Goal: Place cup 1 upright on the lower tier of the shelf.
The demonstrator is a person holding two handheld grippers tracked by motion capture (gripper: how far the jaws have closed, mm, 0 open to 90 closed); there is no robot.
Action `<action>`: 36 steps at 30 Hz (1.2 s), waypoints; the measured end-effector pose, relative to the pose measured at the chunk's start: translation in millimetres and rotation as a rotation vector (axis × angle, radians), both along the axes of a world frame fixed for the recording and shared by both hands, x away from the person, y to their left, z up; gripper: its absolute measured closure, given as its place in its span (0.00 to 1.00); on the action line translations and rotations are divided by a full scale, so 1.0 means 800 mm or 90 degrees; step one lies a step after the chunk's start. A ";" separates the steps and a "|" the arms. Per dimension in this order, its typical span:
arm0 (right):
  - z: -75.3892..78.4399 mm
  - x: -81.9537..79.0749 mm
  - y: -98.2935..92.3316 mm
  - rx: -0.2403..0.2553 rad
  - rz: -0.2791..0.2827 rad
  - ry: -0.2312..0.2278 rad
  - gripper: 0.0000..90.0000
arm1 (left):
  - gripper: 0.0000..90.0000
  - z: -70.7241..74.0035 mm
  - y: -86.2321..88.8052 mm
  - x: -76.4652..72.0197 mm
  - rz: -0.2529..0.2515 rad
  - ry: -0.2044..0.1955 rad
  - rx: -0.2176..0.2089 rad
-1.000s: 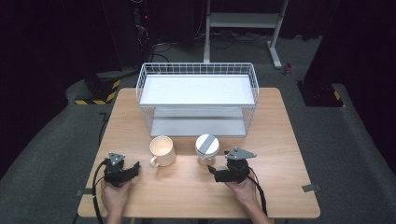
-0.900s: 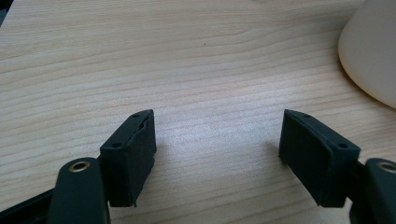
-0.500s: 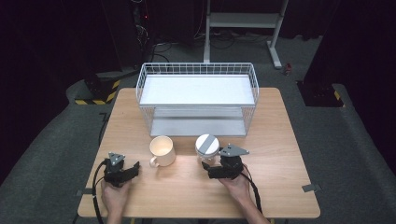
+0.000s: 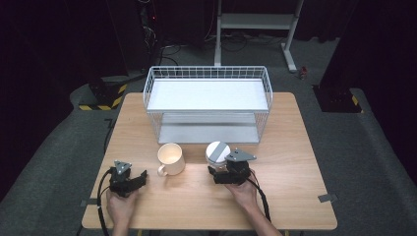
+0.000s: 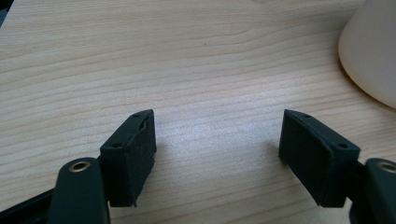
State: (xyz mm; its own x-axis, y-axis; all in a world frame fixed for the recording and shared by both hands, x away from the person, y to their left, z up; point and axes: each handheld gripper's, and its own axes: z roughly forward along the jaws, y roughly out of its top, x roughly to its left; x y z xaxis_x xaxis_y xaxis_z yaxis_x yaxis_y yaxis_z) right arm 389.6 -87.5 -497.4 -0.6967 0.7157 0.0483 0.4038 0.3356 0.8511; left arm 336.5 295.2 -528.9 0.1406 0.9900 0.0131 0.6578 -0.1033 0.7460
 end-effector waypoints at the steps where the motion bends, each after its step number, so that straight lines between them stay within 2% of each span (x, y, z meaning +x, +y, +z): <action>1: 0.000 0.000 0.000 0.000 0.000 0.000 0.10 | 0.31 0.000 0.000 0.000 0.000 0.000 0.000; 9: -0.003 0.008 0.009 0.003 -0.016 -0.004 0.10 | 0.31 0.000 0.000 0.000 0.000 0.000 0.000; 11: -0.006 0.010 0.011 -0.004 -0.023 -0.010 0.14 | 0.31 0.000 0.000 0.000 0.000 0.000 0.000; 16: -0.008 0.011 0.012 -0.008 -0.021 -0.010 0.19 | 0.31 0.000 0.000 0.000 0.000 0.000 0.000; 24: -0.007 0.010 0.011 -0.018 -0.021 -0.013 0.21 | 0.31 0.000 0.000 0.000 0.000 -0.001 -0.001; 36: -0.002 0.007 0.007 -0.011 -0.020 -0.014 0.21 | 0.31 0.000 0.000 0.000 0.000 -0.001 -0.001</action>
